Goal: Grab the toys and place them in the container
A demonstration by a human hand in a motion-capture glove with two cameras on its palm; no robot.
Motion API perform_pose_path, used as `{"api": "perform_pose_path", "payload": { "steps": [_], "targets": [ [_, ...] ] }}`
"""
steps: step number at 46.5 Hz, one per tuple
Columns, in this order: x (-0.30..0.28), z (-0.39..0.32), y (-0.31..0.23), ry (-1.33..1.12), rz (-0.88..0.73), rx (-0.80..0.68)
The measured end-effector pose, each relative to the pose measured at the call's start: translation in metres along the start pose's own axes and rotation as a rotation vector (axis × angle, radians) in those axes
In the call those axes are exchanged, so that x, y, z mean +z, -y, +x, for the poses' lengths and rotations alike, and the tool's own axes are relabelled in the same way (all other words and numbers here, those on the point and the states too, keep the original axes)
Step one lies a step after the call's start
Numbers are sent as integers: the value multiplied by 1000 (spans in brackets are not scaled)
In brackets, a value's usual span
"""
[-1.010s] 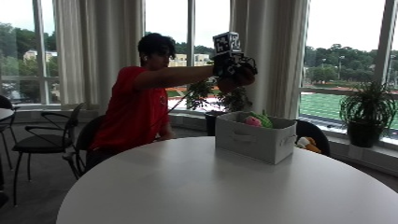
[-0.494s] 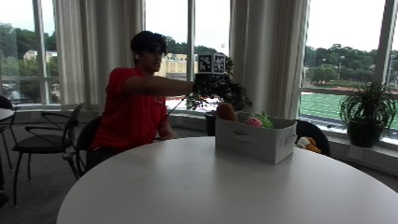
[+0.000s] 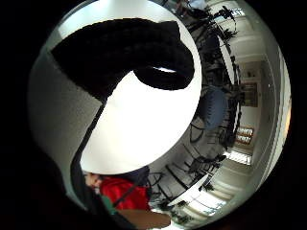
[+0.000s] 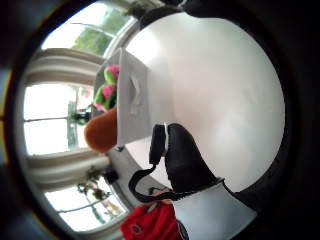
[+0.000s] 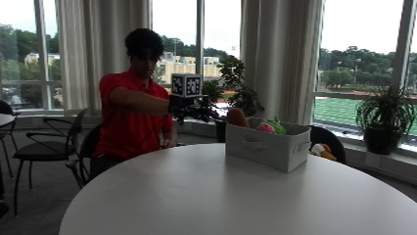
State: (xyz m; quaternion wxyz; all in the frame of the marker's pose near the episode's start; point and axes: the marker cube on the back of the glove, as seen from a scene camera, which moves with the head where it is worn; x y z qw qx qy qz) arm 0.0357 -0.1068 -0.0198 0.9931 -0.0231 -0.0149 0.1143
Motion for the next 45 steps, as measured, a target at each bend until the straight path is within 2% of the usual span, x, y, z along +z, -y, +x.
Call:
{"api": "perform_pose_path", "payload": {
  "steps": [2, 20, 45],
  "targets": [
    [3, 4, -9, 7, -16, -39],
    [7, 59, -21, 47, -21, 8],
    [18, 51, -48, 63, -29, 27]
  ]
}}
